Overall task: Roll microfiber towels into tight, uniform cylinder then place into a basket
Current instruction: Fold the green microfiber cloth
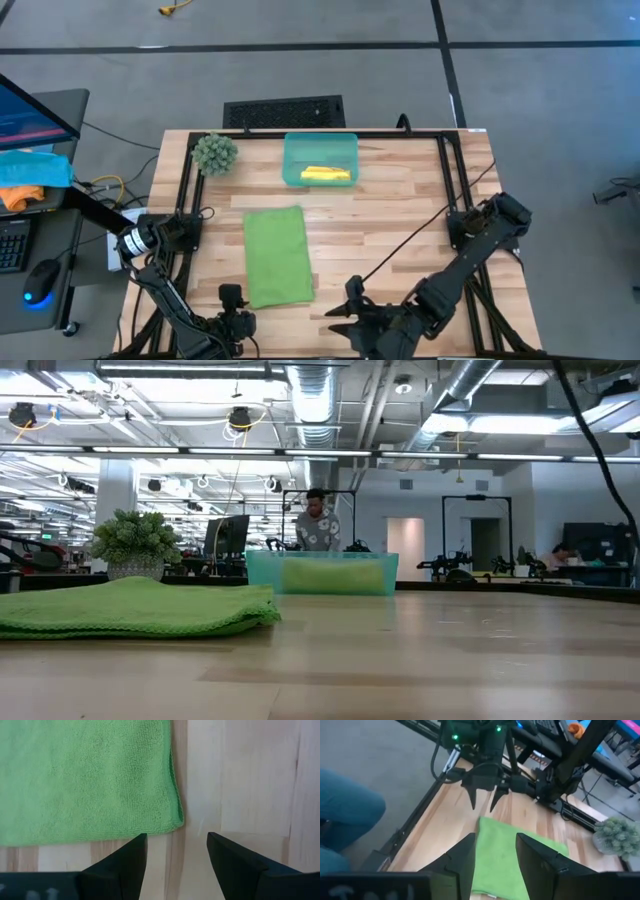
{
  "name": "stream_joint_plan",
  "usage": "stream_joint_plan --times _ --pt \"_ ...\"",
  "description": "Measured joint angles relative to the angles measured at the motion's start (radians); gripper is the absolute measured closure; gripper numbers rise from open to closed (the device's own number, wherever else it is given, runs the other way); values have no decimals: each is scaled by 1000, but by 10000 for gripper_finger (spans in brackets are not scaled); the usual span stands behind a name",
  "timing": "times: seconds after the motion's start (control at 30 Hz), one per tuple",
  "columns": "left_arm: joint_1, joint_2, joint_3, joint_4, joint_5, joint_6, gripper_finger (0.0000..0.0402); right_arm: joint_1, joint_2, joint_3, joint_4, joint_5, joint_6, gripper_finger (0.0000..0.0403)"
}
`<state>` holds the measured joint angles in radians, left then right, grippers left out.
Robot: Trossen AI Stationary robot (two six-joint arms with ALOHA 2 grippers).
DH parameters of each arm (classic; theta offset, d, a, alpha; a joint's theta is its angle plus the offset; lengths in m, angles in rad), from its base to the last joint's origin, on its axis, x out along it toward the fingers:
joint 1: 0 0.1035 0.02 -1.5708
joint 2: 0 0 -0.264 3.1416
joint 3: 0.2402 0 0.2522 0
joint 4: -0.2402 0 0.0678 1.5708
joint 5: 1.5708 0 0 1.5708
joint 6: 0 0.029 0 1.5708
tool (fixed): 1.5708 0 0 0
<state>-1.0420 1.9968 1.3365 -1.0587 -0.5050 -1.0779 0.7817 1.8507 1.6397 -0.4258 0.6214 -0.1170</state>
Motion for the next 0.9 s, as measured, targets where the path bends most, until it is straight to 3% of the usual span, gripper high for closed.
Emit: stream_joint_plan --times 0.2,0.4,0.9 --pt "0 0 0 35 -9 11 200 -52 2 -83 8 -84 53 239" --pt "2 0 0 62 -64 38 200 -106 2 -164 128 -178 11 239" --pt "34 0 0 67 -91 89 200 -154 1 -327 361 -233 -15 239"
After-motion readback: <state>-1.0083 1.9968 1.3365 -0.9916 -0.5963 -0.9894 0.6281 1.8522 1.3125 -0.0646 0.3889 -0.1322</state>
